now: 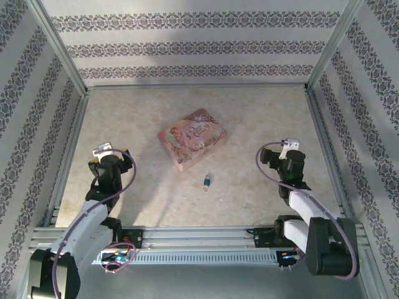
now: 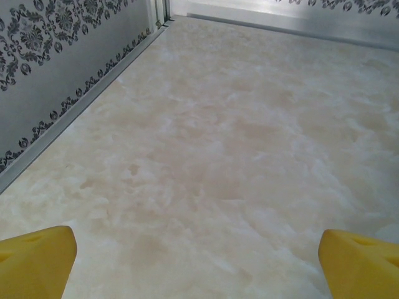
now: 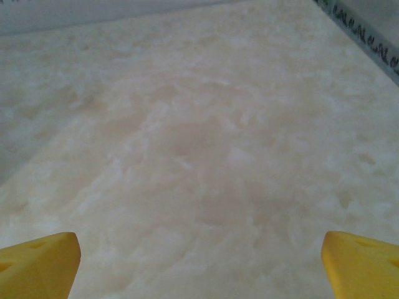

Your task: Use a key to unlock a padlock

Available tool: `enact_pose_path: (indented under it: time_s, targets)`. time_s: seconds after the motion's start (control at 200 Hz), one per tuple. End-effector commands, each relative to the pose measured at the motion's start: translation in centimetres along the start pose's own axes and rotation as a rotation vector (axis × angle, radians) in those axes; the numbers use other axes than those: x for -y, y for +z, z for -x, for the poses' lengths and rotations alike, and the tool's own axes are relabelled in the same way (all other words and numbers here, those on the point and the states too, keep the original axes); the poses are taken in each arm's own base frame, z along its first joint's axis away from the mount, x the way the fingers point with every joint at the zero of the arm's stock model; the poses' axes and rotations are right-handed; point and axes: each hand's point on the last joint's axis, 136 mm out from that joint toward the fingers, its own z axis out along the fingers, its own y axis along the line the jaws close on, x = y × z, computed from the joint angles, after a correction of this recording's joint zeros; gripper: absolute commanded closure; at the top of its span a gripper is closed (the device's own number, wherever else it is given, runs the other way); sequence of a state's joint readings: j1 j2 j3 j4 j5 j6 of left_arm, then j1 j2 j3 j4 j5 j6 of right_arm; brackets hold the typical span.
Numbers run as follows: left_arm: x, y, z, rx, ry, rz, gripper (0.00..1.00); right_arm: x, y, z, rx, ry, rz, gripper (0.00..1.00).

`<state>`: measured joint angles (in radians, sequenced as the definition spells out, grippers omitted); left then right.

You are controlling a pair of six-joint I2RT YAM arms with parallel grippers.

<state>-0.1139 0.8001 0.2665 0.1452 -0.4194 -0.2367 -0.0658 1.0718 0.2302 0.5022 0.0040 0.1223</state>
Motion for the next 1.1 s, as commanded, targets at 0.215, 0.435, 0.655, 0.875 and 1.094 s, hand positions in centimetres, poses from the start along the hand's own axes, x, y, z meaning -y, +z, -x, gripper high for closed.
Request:
enact_pose_path:
  time_s: [0.215, 0.435, 0.655, 0.875, 1.094]
  targets:
    - [1.5, 2.7, 1.2, 0.094, 0.067, -0.038, 0.01, -1.5, 2.6, 4.3, 0.206, -0.018, 0.107, 0.02]
    - [2.7, 3.8, 1.5, 0.117, 0.104, -0.079, 0.01, -2.4, 4.8, 2.8, 0.195, -0.025, 0.171, 0.02]
    - [3.8, 4.6, 2.0, 0.155, 0.142, -0.122, 0.01, -2.7, 5.7, 2.6, 0.14, -0.055, 0.147, 0.02]
    - [5.8, 6.0, 2.7, 0.2, 0.144, -0.208, 0.01, -2.8, 5.8, 2.7, 0.141, -0.059, 0.142, 0.02]
    - [7.0, 8.0, 0.5, 0.21, 0.135, -0.262, 0.01, -2.8, 5.9, 2.5, 0.132, -0.063, 0.13, 0.02]
